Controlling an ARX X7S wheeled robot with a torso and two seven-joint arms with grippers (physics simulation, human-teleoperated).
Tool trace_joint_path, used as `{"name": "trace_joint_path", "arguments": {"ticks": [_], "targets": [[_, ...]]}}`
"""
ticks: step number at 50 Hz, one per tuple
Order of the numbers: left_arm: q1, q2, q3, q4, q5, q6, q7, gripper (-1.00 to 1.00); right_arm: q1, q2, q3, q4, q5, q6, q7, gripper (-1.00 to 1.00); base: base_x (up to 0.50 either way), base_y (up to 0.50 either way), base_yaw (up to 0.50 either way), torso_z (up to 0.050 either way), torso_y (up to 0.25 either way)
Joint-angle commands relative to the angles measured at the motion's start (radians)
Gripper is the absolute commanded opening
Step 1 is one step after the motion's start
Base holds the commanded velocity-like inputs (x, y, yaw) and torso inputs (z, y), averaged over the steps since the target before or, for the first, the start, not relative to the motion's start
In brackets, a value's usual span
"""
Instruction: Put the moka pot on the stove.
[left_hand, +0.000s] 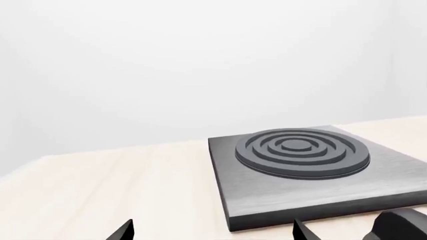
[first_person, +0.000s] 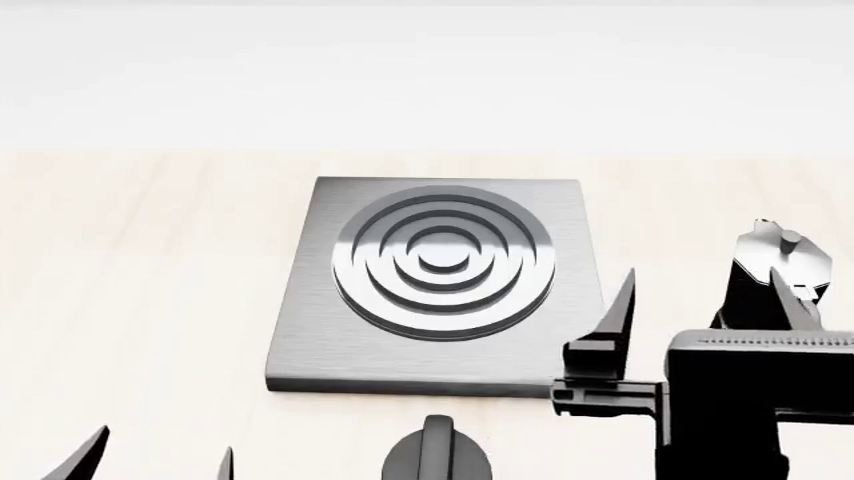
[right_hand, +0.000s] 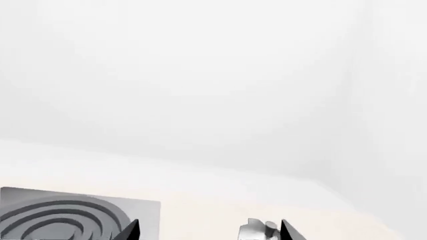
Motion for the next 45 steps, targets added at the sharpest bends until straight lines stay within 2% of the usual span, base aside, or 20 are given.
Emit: {"name": "trace_joint_path", "arguments": {"ticks": [1, 21, 25, 45], "targets": [[-0.004, -0.002, 0.005, -0.004, -0.003, -0.002, -0.002, 1.00, -0.001, 0.038, 0.041, -0.063, -0.012, 0.043, 0.038, 1.00, 0.00, 0.00, 0.00, 0.000, 0.000], [-0.009, -0.006, 0.009, -0.008, -0.010, -0.003, -0.008, 1.00, 0.037, 0.100, 0.107, -0.032, 0.054, 0.130, 0.002, 1.00, 0.00, 0.00, 0.00, 0.000, 0.000], [-0.008, -0.008, 0.011, -0.002, -0.011, -0.004, -0.008, 1.00, 0.039, 0.100, 0.143, -0.017, 0.116, 0.142, -0.035, 1.00, 0.00, 0.00, 0.00, 0.000, 0.000], [-0.008, -0.014, 0.016, -0.002, -0.011, -0.003, -0.018, 1.00, 0.004, 0.052, 0.301, 0.176, 0.289, 0.019, -0.174, 1.00, 0.00, 0.00, 0.00, 0.000, 0.000]]}}
